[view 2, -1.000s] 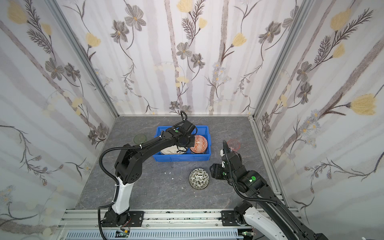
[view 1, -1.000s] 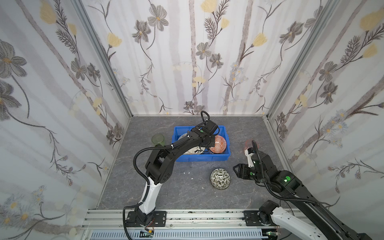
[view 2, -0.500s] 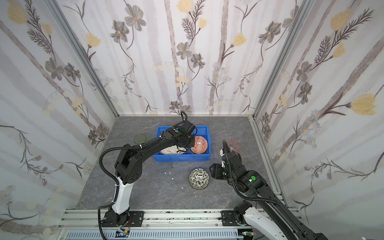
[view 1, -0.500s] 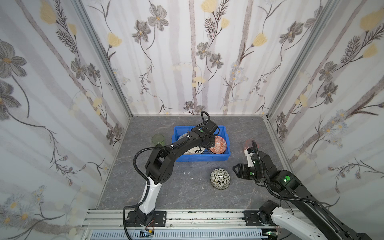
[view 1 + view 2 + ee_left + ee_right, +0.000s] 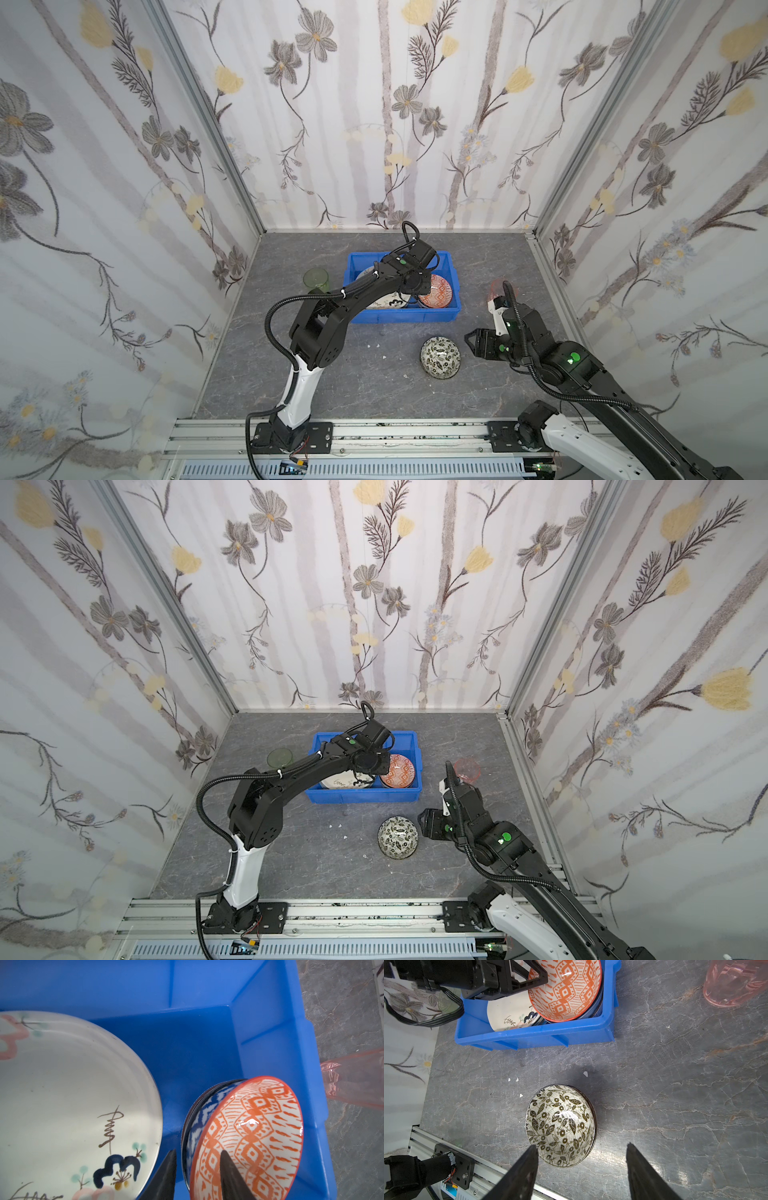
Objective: Place the mixed dishes into the plastic bin
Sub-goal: 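Lower the orange bowls into the bin with the left gripper while the right waits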
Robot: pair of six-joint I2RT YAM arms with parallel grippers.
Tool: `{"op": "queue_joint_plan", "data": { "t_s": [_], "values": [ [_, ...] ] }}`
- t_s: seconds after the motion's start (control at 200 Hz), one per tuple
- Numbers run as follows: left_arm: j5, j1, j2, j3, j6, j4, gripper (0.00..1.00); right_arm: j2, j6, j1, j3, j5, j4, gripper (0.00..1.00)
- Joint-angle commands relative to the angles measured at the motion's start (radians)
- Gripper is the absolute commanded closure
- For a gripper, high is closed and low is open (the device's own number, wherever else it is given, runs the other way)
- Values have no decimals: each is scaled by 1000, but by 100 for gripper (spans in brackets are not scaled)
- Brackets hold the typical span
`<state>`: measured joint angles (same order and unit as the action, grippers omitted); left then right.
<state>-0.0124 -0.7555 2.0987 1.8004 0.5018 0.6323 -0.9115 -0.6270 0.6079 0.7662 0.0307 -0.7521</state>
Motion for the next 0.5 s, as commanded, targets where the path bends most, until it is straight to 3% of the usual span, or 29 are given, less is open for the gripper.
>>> {"op": "queue_joint_plan", "data": {
  "t_s": [0.0,0.27,0.42,0.495],
  "values": [
    [3,-1,-21,4,3,-9,55,-5,1,0,-1,7,31,33],
    [3,-1,-57,-2,1,-9,25,-29,2,0,-4,29,33,33],
    [-4,1,-101,-6,0,-6,2,-48,-12,0,-5,52,34,33],
    [-15,1,-127,-13,1,-5,0,-64,-16,1,-48,75,43,33]
  ]
}}
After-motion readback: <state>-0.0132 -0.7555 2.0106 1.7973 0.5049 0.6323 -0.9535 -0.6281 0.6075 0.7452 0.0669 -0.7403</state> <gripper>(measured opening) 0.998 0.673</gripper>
